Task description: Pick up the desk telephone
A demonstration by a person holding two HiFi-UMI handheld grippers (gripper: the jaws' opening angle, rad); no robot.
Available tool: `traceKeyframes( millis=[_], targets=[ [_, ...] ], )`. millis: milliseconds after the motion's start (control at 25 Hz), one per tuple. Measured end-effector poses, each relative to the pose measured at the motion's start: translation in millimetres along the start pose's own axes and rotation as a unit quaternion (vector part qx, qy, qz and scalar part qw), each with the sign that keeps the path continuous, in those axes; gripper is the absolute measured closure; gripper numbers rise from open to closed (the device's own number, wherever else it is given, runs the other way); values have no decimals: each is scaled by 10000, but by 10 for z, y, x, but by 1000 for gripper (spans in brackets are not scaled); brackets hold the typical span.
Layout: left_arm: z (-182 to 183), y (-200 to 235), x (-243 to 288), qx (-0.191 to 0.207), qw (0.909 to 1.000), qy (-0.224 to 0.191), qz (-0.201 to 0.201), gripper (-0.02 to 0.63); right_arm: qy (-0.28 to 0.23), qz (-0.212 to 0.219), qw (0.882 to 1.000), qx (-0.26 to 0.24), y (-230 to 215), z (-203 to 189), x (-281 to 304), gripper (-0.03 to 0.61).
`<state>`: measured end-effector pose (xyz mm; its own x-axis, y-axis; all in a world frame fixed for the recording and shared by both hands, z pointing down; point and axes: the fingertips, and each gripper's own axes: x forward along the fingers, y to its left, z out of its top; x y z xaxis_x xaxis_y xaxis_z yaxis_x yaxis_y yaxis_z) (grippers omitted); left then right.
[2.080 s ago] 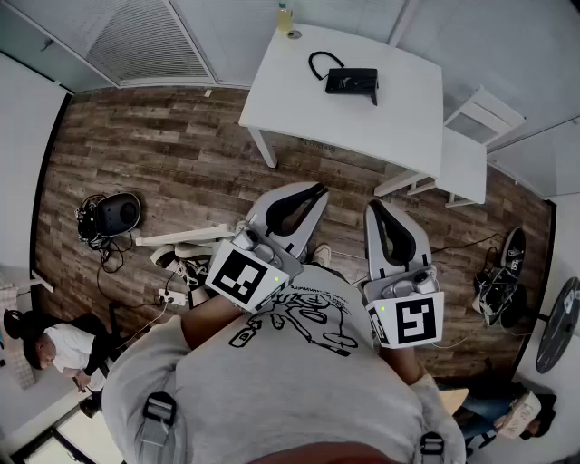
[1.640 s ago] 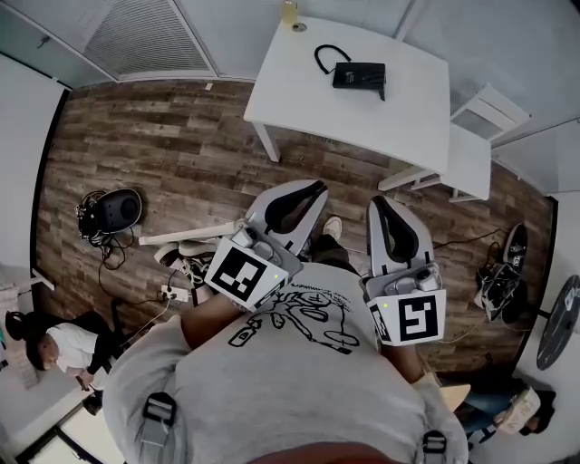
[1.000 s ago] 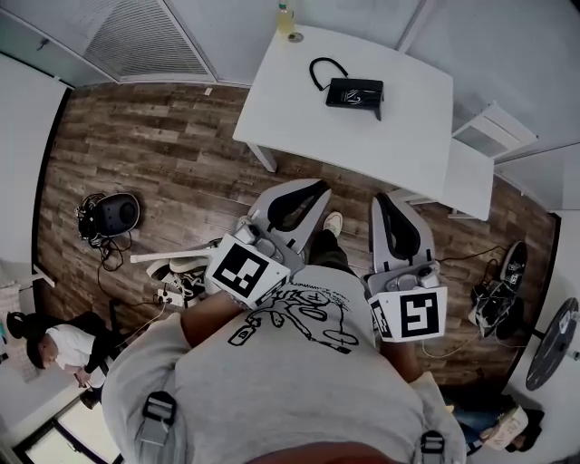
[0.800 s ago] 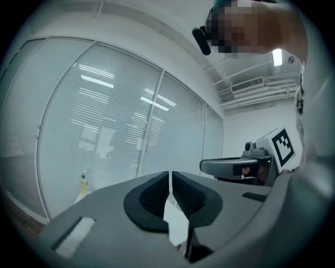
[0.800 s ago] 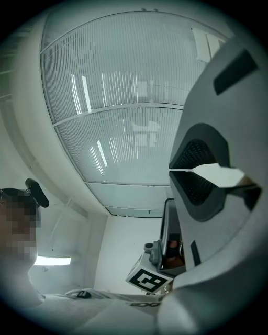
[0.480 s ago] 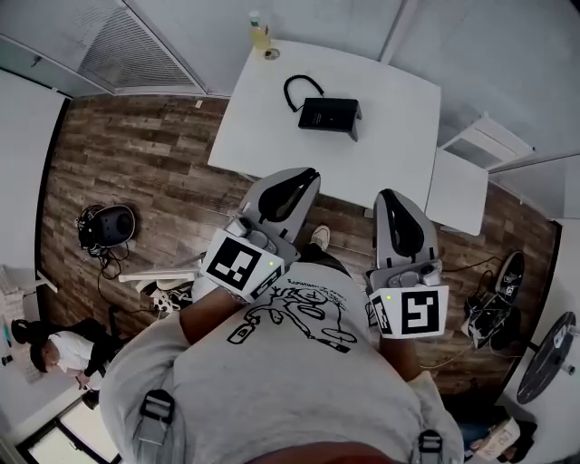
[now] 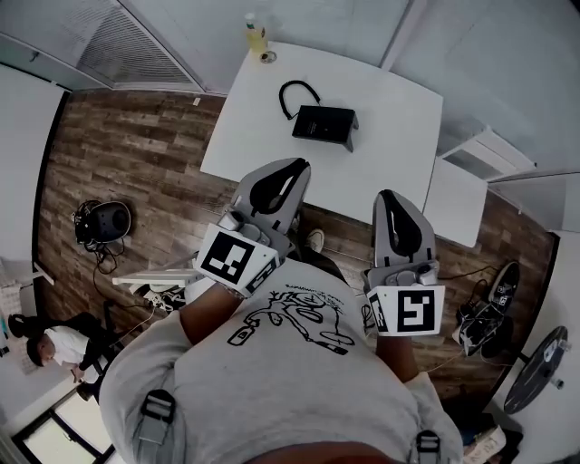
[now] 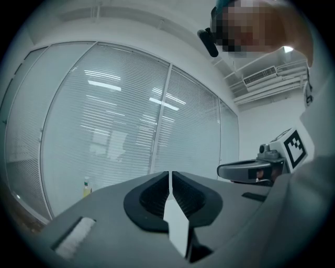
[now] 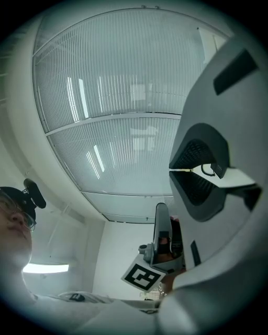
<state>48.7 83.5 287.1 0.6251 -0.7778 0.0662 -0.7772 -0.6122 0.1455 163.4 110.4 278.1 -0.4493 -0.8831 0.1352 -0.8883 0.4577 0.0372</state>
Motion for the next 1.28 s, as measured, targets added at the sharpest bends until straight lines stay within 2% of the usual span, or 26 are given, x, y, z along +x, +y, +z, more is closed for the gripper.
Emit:
traceKeyframes(
  millis=[440, 840, 1040, 1280],
  targets=[
    [105, 785, 311, -118, 9998, -121, 145, 594, 49, 5, 9998, -171, -33, 97, 828, 568],
    [377, 1693, 790, -113, 9995, -289, 12, 594, -5, -391, 9989, -271, -191, 288, 1766, 567],
    [357, 1909, 982, -118, 9996, -208, -150, 594, 51, -542, 9982, -266, -253, 278, 2027, 567],
    [309, 1920, 1165, -163, 9991, -144, -367, 594, -9, -607, 9978, -273, -351, 295, 2159, 568]
  ],
)
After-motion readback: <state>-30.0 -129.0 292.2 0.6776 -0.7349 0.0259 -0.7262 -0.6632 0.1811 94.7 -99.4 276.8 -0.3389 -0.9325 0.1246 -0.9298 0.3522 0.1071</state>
